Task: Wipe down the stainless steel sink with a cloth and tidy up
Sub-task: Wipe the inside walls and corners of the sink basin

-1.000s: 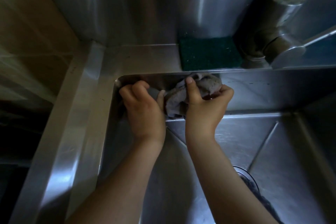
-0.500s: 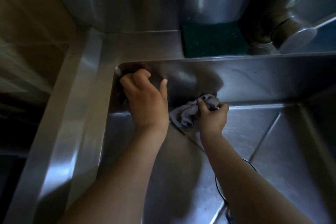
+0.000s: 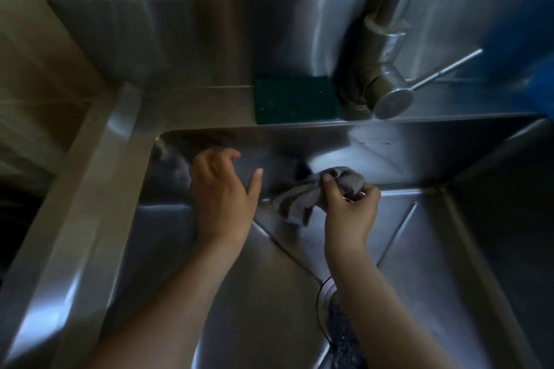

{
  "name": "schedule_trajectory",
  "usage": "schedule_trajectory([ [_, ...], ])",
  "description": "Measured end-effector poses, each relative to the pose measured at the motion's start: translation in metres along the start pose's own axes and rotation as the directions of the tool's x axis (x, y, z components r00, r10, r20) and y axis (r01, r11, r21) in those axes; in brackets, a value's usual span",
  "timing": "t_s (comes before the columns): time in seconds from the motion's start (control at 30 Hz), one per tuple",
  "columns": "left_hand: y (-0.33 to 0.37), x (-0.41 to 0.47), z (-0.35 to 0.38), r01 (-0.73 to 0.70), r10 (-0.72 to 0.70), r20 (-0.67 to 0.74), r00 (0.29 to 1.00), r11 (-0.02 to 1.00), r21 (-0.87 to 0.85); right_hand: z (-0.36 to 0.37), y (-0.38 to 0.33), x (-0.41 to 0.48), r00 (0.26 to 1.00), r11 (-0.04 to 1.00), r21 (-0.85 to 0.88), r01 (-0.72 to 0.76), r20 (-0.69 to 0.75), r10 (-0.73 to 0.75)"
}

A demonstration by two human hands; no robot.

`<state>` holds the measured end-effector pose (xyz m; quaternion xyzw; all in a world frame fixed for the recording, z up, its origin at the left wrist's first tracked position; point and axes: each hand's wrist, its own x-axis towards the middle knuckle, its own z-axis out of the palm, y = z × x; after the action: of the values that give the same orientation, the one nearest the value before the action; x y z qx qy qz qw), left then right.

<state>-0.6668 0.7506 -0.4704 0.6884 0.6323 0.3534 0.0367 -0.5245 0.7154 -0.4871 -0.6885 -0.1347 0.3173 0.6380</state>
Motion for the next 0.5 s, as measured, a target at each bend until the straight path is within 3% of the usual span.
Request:
schedule_trajectory([
  [0.23,0.035,0.005,0.016,-0.117,0.122,-0.079,0.989,0.991,0.062,-0.009,-0.027,0.012,0.991,0.988,0.113,0.103,0.077,-0.112],
  [0.5,0.055,0.007,0.027,0.0,0.012,-0.112,0.994,0.994,0.113,-0.011,-0.037,0.024,0.977,0.981,0.133,0.138,0.144,-0.157],
])
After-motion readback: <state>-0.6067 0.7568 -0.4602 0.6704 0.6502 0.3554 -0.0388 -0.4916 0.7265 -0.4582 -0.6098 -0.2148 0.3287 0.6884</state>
